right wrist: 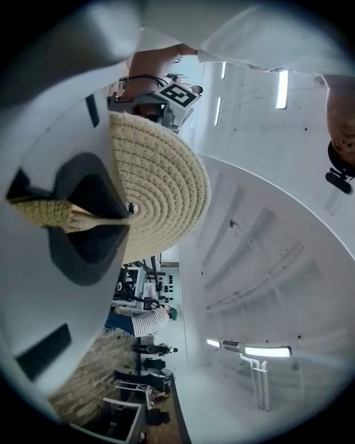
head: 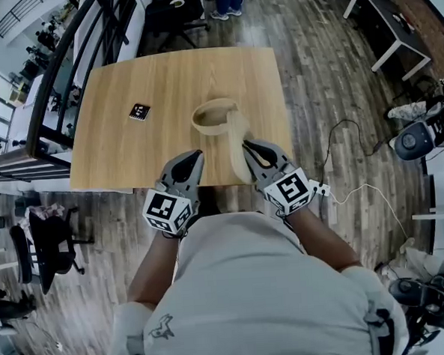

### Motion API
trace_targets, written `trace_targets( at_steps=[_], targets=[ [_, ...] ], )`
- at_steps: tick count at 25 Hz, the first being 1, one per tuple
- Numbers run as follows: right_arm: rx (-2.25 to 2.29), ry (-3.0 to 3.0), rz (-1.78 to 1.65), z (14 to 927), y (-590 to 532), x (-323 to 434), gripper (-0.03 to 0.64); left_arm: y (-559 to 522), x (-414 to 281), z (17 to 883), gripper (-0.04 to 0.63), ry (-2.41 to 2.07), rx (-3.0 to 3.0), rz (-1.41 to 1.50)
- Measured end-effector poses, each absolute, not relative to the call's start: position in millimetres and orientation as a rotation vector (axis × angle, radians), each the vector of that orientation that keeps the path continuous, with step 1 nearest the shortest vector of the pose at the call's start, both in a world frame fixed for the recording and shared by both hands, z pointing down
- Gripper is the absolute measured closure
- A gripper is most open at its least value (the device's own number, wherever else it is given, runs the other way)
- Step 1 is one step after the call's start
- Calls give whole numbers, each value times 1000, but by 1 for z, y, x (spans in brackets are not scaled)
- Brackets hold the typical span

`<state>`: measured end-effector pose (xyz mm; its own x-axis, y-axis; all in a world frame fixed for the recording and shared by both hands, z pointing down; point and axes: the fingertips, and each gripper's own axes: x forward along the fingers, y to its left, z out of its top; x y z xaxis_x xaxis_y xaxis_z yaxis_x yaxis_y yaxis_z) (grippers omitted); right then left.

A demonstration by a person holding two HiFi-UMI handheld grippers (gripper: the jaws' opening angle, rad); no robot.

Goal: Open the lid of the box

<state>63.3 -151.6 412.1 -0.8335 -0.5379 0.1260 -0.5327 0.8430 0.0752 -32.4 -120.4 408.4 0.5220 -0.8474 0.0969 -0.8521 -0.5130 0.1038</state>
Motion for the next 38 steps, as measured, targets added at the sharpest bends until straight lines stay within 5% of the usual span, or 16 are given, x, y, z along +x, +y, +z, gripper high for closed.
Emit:
trace_targets(
  at_steps=[38],
  targets=[
    [1103, -2839, 93, 416, -2, -23, 580, 19, -150, 402, 589, -1253, 2718, 38]
  ],
)
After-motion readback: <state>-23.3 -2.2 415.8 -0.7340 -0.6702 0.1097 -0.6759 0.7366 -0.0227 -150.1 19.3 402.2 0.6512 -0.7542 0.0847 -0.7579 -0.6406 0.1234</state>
